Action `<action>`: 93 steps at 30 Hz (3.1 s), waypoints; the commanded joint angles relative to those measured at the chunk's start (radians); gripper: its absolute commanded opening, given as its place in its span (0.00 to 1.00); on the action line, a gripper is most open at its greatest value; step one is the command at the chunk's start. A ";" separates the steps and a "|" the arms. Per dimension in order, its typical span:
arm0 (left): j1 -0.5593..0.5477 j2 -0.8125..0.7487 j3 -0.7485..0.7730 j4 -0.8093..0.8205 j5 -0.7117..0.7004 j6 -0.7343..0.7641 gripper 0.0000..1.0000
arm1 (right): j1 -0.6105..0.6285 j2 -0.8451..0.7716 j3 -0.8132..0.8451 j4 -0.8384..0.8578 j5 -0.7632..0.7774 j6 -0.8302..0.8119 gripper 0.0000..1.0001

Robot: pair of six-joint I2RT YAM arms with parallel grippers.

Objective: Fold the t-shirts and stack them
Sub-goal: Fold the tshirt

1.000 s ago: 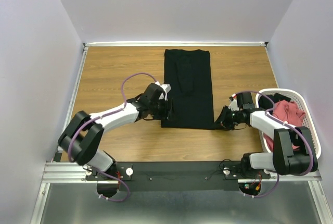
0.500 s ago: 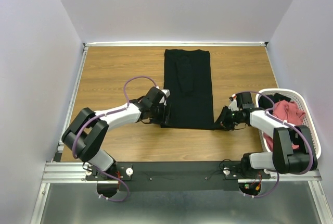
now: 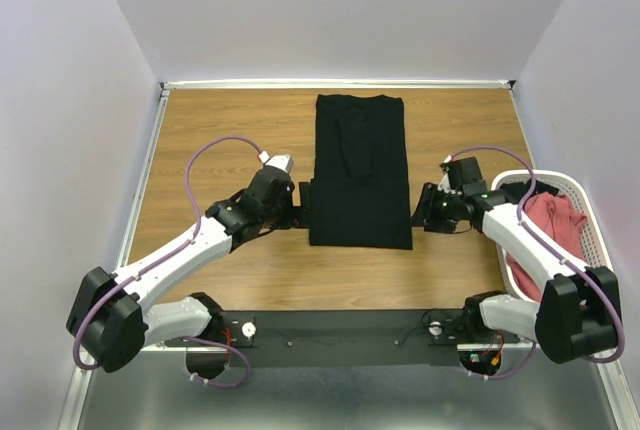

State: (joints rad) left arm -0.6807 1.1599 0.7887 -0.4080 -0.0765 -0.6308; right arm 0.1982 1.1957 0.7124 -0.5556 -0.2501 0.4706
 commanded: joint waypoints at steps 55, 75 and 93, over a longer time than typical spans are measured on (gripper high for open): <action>-0.031 0.279 0.049 -0.057 -0.045 -0.075 0.95 | 0.353 0.338 -0.027 -0.047 0.373 0.131 0.01; -0.134 0.517 0.182 -0.152 -0.069 -0.129 0.73 | 0.353 0.286 -0.025 -0.047 0.356 0.112 0.01; -0.177 0.601 0.201 -0.196 -0.042 -0.110 0.50 | 0.353 0.277 -0.008 -0.049 0.344 0.106 0.00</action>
State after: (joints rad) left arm -0.8379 1.7081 1.0264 -0.5629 -0.1333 -0.7303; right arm 0.5468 1.4433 0.7414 -0.5804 0.0692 0.5999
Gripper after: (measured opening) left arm 0.491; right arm 0.013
